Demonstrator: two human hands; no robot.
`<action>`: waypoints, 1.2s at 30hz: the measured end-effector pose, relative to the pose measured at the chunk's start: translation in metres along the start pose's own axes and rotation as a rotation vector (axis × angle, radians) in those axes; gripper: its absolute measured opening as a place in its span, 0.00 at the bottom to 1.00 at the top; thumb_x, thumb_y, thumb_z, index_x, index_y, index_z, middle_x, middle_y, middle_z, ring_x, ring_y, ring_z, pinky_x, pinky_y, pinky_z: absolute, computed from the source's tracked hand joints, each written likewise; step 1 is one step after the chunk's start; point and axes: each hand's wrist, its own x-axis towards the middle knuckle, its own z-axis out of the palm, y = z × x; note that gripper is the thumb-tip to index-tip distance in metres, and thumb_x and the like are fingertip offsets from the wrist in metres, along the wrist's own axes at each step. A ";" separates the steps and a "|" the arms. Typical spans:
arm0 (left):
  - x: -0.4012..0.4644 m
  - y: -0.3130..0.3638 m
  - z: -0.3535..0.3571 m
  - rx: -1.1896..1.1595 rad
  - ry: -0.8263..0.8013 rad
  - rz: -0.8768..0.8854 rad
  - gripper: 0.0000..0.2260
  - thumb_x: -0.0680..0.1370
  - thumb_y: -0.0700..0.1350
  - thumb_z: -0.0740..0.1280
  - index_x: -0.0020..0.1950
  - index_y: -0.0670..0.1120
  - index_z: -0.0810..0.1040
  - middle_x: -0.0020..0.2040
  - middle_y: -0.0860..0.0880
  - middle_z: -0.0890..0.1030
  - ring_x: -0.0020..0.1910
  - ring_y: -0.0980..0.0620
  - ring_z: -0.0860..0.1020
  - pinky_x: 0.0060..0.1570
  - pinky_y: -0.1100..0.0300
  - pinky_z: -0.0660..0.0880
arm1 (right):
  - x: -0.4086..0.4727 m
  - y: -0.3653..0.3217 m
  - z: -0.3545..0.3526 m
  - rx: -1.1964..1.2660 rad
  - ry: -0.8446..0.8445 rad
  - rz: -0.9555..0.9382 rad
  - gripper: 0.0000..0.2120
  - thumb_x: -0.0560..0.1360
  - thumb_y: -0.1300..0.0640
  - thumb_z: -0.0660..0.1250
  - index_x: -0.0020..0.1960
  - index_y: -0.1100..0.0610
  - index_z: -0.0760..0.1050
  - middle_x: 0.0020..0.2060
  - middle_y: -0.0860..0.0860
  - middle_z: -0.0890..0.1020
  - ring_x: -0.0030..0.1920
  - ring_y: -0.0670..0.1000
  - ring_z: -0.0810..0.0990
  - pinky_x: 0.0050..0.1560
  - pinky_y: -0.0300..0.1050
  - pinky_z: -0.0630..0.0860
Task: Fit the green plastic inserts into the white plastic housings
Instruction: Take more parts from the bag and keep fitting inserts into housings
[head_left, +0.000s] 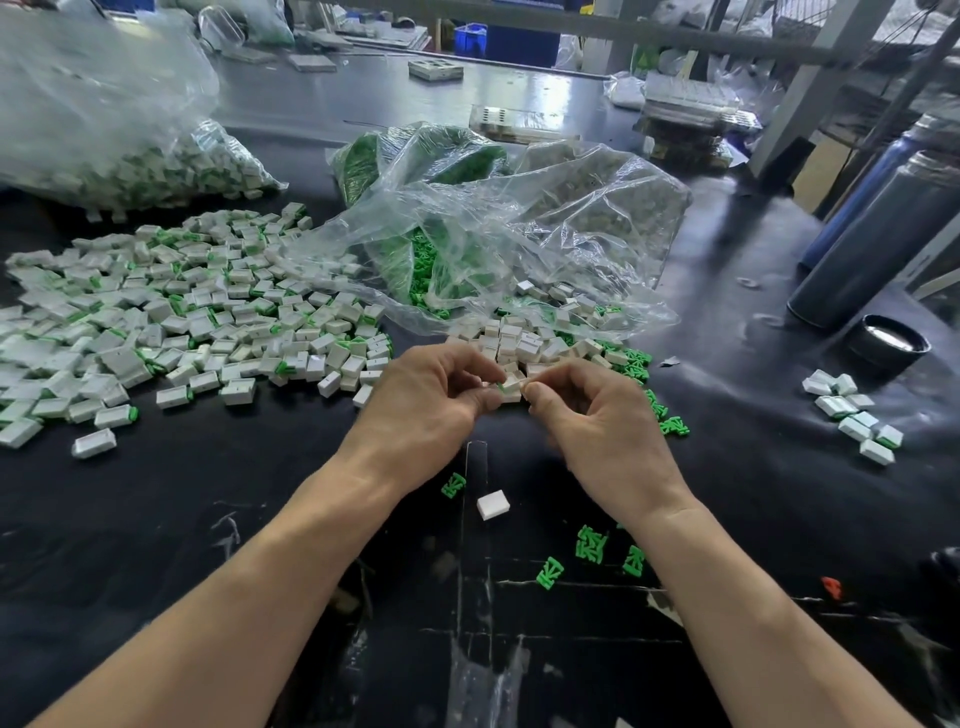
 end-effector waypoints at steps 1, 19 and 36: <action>0.001 -0.002 -0.002 0.067 0.029 -0.012 0.05 0.76 0.44 0.76 0.46 0.55 0.85 0.39 0.56 0.84 0.38 0.61 0.81 0.43 0.66 0.76 | 0.000 0.001 -0.001 -0.009 0.001 0.011 0.05 0.80 0.52 0.72 0.45 0.48 0.82 0.37 0.44 0.83 0.36 0.44 0.80 0.43 0.45 0.76; 0.017 -0.016 -0.049 0.680 0.441 -0.062 0.04 0.77 0.47 0.74 0.51 0.52 0.85 0.47 0.48 0.85 0.50 0.43 0.81 0.58 0.45 0.76 | -0.002 -0.002 -0.005 -0.080 -0.069 0.054 0.07 0.81 0.49 0.70 0.44 0.47 0.82 0.38 0.47 0.85 0.32 0.40 0.78 0.38 0.32 0.75; 0.001 0.007 -0.045 0.300 -0.619 -0.068 0.05 0.73 0.47 0.79 0.45 0.56 0.85 0.40 0.55 0.84 0.40 0.54 0.82 0.46 0.57 0.78 | 0.000 0.002 -0.005 -0.123 -0.130 0.097 0.08 0.80 0.45 0.70 0.45 0.47 0.82 0.38 0.46 0.85 0.33 0.42 0.79 0.42 0.43 0.78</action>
